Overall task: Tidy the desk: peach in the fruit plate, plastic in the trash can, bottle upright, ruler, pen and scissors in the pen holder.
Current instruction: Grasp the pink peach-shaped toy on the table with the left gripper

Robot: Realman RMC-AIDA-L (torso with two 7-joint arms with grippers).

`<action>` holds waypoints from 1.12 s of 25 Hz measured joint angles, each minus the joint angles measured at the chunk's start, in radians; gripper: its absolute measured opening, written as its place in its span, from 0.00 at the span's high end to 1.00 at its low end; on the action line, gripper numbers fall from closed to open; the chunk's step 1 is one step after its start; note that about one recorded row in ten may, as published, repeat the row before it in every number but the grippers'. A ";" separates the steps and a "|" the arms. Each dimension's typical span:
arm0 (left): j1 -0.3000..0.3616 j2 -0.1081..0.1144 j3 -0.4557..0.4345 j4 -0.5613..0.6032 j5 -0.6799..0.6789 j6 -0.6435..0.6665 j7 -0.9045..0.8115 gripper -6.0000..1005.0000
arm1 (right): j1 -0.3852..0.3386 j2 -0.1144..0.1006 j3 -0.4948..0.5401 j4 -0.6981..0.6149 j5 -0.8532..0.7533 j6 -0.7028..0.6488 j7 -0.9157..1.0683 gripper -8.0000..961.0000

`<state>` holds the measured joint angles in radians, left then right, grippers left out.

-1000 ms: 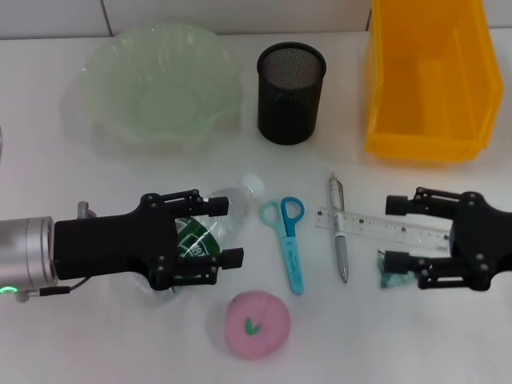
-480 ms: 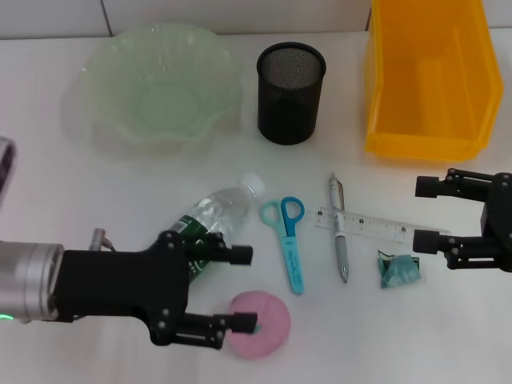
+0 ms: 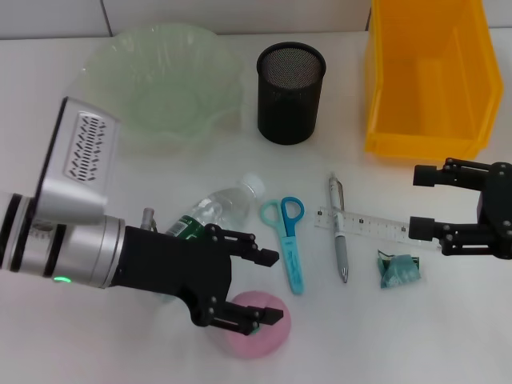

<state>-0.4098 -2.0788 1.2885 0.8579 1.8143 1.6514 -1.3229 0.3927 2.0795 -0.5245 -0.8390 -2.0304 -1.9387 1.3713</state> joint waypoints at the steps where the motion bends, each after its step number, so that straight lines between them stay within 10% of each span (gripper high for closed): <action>1: -0.004 0.004 0.071 0.042 0.022 -0.116 -0.027 0.25 | 0.000 0.000 0.000 0.000 0.000 0.000 0.000 0.14; 28: -0.025 0.002 0.215 0.126 0.194 -0.198 -0.103 0.38 | 0.015 0.000 0.002 0.028 0.001 0.010 0.007 0.14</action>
<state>-0.4348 -2.0769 1.5034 0.9837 2.0079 1.4532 -1.4263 0.4080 2.0795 -0.5224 -0.8114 -2.0293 -1.9286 1.3782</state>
